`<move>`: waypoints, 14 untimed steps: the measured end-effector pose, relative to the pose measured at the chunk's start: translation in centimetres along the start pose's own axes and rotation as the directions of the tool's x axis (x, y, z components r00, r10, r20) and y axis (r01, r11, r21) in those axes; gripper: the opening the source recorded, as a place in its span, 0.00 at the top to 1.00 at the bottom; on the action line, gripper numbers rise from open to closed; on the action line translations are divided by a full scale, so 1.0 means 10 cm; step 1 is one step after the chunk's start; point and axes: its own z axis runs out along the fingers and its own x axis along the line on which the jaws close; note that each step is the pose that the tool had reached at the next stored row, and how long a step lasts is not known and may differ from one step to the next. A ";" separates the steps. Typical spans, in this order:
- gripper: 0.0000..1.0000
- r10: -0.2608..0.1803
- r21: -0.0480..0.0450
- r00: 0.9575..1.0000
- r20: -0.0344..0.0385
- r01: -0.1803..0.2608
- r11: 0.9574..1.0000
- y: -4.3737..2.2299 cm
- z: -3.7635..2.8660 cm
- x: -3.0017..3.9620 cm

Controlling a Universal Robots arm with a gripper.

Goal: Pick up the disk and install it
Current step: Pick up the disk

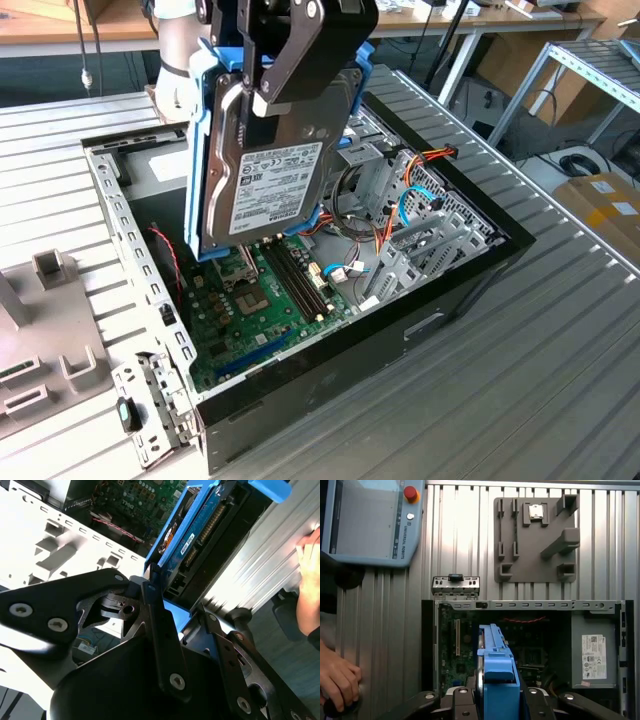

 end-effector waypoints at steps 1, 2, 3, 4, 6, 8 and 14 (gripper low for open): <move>0.63 0.000 0.000 1.000 0.000 0.000 1.000 -0.001 0.000 0.005; 0.63 0.000 0.000 1.000 0.000 0.000 1.000 -0.003 0.000 0.009; 0.63 0.000 0.000 1.000 0.000 0.000 1.000 -0.003 0.000 0.014; 0.63 0.000 0.000 1.000 0.000 0.000 1.000 -0.005 0.000 0.018; 0.63 0.000 0.000 1.000 0.000 0.000 1.000 -0.009 0.000 0.030; 0.63 0.000 0.000 1.000 0.000 0.000 1.000 -0.013 -0.001 0.041; 0.63 0.000 0.000 1.000 0.000 0.000 1.000 -0.023 -0.001 0.073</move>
